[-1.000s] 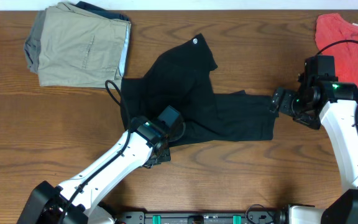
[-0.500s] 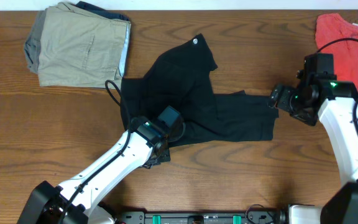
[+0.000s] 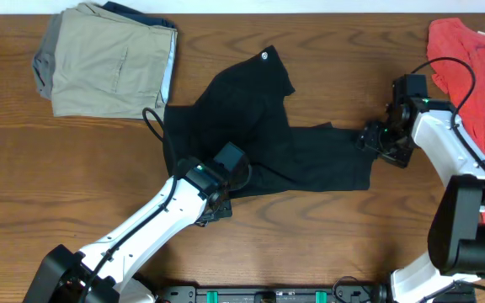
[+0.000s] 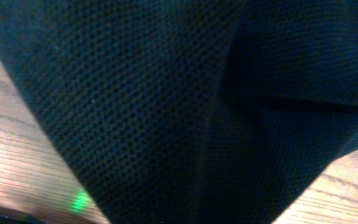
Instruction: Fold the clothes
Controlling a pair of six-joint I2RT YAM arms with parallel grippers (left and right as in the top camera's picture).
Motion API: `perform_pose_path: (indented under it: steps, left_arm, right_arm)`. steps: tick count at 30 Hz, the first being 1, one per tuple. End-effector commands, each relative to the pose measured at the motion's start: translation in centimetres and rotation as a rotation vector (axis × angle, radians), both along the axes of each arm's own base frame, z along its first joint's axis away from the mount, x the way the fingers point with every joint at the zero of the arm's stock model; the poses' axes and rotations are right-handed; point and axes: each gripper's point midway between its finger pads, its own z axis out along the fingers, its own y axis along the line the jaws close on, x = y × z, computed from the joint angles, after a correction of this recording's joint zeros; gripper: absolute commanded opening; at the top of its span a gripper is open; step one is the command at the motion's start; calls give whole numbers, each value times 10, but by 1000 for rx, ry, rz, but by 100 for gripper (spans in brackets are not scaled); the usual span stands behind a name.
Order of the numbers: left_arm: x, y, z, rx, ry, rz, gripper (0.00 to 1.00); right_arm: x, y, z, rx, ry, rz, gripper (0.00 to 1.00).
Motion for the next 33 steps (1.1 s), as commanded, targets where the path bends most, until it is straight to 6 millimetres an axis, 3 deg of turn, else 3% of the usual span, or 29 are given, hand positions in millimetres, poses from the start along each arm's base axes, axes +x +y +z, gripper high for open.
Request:
perform_pose_path:
  steps: [1, 3, 9, 23, 26, 30, 33]
  left_arm:
    - [4, 3, 2, 17, -23, 1, 7]
    - [5, 2, 2, 13, -28, 1, 6]
    - [7, 0, 1, 5, -38, 1, 7]
    - [8, 0, 1, 2, -42, 1, 7]
    - [8, 0, 0, 2, -41, 1, 7]
    - [8, 0, 0, 3, -41, 1, 7]
    - [8, 0, 0, 3, -41, 1, 7]
  right_arm:
    - [0, -1, -11, 10, 24, -6, 61]
    - [0, 3, -18, 34, 37, -4, 55]
    - [5, 5, -29, 49, 38, -2, 52]
    - [16, 5, -30, 50, -5, 21, 14]
    - [16, 5, -28, 50, -5, 20, 1]
    - [22, 4, -19, 49, -15, 20, 1]
    - [37, 2, -2, 47, -46, 18, 1]
